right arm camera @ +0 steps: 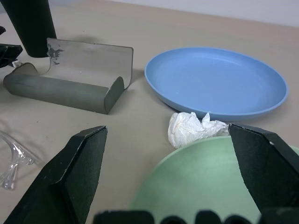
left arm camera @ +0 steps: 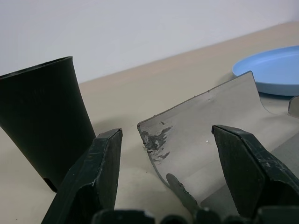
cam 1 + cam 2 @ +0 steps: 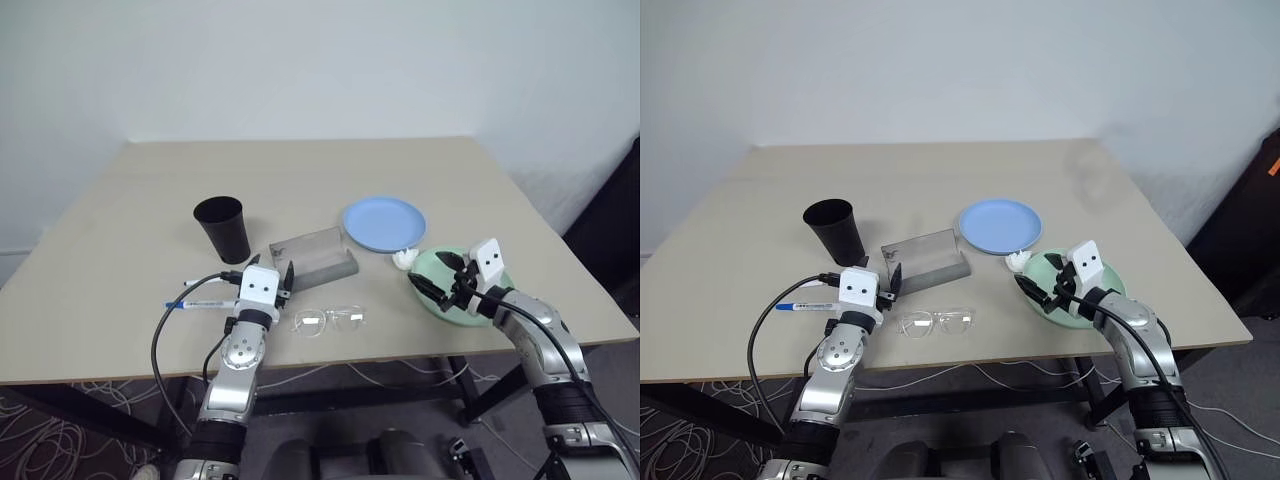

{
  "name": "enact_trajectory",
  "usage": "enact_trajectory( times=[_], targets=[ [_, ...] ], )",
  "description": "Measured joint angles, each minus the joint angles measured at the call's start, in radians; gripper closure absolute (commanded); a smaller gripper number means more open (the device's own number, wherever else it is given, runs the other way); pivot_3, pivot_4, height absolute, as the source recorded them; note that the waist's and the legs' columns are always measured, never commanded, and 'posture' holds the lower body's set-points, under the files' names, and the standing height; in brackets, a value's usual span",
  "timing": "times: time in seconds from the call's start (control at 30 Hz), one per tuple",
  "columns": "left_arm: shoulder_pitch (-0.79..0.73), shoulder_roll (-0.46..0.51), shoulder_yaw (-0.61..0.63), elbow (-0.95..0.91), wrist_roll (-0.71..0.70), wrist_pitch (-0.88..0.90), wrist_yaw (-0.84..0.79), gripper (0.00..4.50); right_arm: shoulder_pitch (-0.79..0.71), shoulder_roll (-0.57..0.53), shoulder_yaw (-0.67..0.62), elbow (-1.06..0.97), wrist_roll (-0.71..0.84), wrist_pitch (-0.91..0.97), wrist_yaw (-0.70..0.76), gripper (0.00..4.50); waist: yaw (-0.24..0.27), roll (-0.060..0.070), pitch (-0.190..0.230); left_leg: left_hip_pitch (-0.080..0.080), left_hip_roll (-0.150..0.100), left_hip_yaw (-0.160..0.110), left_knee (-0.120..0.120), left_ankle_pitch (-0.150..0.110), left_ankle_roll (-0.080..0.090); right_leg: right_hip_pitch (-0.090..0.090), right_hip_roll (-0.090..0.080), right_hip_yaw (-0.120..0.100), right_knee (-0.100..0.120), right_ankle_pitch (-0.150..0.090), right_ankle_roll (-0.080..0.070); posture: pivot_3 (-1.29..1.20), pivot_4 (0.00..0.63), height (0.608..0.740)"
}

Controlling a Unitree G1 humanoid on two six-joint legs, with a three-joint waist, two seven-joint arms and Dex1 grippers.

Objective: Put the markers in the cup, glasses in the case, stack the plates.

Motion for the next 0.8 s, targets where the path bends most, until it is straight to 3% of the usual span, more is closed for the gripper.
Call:
enact_trajectory(
  times=[0.8],
  targets=[
    [0.017, 0.013, 0.009, -0.015, -0.006, 0.002, -0.021, 1.28, 0.047, -0.005, 0.007, -0.097, -0.004, 0.027, -0.037, 0.00, 0.000, 0.000, 0.000, 0.000, 0.000, 0.000, 0.000, 0.000, 0.000, 0.000, 0.000, 0.000, 0.000, 0.000, 0.000, 0.00, 0.000, 0.740]
  ],
)
